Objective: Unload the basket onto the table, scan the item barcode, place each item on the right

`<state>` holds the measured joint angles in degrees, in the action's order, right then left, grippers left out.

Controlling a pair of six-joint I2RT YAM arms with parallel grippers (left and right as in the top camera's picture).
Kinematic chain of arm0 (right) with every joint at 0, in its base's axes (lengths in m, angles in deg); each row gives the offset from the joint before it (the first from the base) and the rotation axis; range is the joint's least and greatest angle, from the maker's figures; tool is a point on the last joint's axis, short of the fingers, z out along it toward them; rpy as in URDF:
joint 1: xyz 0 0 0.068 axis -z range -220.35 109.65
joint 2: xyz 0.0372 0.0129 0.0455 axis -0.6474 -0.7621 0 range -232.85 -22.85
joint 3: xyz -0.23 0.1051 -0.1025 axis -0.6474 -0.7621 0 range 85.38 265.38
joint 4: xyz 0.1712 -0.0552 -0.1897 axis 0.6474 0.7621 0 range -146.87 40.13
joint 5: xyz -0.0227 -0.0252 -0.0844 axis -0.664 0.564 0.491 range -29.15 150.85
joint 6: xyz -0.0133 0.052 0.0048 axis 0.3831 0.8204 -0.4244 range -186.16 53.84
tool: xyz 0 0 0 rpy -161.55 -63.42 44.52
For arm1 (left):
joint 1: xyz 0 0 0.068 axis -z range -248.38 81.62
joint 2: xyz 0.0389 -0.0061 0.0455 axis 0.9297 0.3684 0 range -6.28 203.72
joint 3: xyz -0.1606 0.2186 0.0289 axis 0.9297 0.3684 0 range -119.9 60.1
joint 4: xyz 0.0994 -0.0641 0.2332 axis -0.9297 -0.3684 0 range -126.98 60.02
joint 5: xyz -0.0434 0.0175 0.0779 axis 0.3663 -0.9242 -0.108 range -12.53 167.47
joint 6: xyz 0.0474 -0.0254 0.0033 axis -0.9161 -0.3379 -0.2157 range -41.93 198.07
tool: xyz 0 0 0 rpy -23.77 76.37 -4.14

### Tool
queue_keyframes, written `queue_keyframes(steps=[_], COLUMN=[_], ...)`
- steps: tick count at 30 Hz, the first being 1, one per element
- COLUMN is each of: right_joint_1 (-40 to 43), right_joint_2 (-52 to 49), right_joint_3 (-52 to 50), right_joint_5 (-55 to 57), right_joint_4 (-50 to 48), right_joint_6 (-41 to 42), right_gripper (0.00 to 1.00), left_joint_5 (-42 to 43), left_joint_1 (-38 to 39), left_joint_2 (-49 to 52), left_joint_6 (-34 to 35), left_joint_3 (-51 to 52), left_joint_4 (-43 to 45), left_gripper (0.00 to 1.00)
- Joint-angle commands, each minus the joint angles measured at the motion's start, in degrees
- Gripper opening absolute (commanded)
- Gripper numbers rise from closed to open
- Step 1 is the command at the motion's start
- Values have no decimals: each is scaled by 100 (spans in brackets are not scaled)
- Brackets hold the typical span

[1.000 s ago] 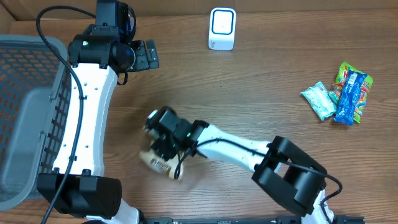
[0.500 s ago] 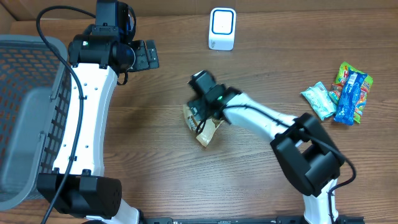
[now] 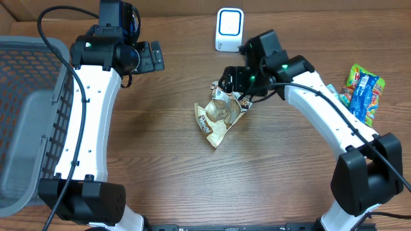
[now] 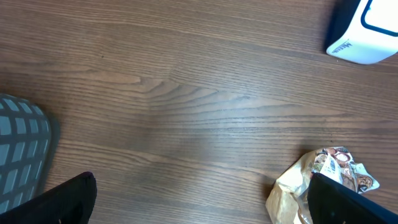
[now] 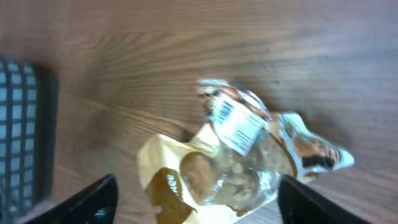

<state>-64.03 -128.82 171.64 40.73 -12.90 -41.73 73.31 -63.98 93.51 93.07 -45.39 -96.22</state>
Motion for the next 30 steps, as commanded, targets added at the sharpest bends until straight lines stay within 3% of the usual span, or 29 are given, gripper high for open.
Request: queue_keyframes(steps=[1, 9, 19, 25, 30], right_joint_1=[-70, -111, -715, -1099, -1093], right_joint_2=[-79, -79, -87, -87, -85], right_joint_3=[-850, -2118, -3067, -3077, -3018], right_joint_5=[-50, -55, 363, 481, -184], right_joint_4=[-280, -1556, -3497, -4096, -4675], right_joint_6=[1403, 3060, 3897, 3932, 3536], right_gripper=[87, 88, 88, 88, 84], left_joint_5=[-50, -50, -50, -50, -50], left_joint_1=[11, 11, 11, 11, 11], left_joint_2=[28, 28, 28, 28, 28], left_joint_6=[-24, -24, -24, -24, -22], left_joint_3=[-149, -149, -149, -149, -149], left_joint_4=[11, 11, 11, 11, 9], left_gripper=[100, 100, 100, 100, 100])
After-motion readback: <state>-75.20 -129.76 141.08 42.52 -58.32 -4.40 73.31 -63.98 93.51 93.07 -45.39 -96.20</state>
